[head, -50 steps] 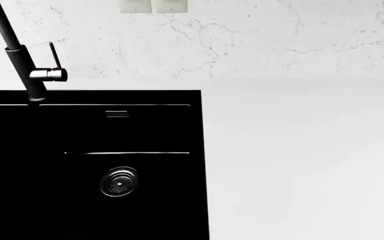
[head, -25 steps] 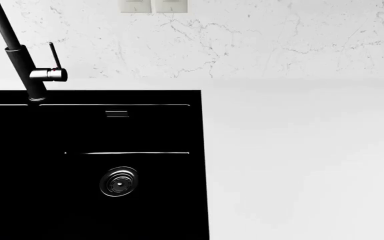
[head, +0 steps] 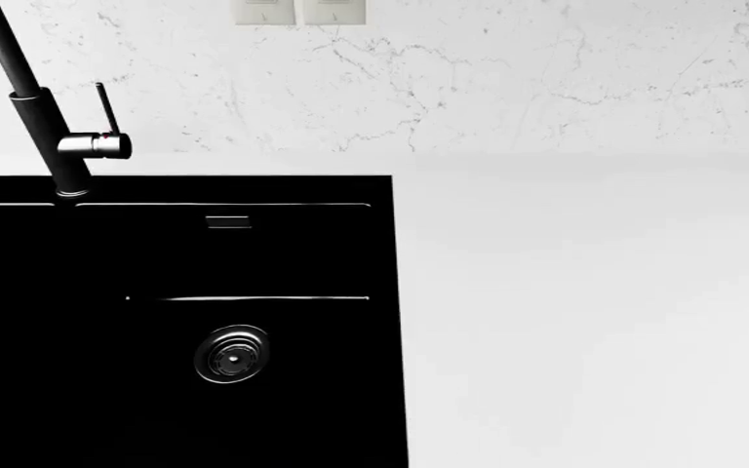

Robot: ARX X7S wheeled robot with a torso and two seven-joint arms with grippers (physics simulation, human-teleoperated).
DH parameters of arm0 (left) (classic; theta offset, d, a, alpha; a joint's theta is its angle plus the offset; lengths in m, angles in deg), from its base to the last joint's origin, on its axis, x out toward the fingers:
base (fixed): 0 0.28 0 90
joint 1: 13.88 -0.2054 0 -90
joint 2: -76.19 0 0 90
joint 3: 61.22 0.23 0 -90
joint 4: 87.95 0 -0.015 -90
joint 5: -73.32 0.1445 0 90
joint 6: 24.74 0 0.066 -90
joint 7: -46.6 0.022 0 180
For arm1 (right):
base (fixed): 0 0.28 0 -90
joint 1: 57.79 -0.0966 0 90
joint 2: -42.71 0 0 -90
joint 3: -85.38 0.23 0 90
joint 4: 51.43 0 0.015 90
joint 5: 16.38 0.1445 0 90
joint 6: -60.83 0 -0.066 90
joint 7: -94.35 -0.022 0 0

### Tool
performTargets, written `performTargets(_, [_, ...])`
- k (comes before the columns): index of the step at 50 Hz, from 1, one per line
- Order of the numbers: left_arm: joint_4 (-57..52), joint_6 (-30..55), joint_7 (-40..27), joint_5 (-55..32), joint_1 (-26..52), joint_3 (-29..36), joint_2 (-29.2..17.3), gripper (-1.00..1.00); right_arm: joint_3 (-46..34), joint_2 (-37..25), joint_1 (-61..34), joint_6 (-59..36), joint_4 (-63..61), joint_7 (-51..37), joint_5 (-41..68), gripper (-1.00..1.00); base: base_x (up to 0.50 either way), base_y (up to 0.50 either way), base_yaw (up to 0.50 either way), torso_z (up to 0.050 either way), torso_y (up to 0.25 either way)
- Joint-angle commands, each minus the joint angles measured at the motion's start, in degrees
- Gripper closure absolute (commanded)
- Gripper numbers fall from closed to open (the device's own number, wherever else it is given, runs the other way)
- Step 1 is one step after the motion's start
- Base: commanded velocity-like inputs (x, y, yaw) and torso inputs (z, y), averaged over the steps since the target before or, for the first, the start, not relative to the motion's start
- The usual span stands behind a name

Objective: Pick and place the shaker into the drawer. Then close the cabinet.

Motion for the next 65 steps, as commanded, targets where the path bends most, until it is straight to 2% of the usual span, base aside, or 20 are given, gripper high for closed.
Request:
performTargets(1, [-2.92, -2.68, -1.1, -0.47, -0.32, 0.95, -0.3, 1.0, 0.57, -0.23, -0.4, 1.0, -0.57, -0.47, 0.4, 1.0, 0.0, 0.0, 0.0, 0.0, 0.0])
performTargets(6, [-2.91, -2.55, -1.28, -0.88, -0.81, 1.08, -0.17, 1.0, 0.04, -0.22, -0.4, 0.89, -0.31, 0.64, -0.68, 1.0, -0.08, 0.04, 0.0, 0.0, 0.0])
performTargets(65, [-9.84, 3.69, -2.46, -5.02, -2.42, 1.59, -1.46, 1.0, -1.62, -0.02, -0.39, -3.67, -3.45, 3.92, -2.2, 1.0, -0.5, 0.11, 0.0, 0.0, 0.0])
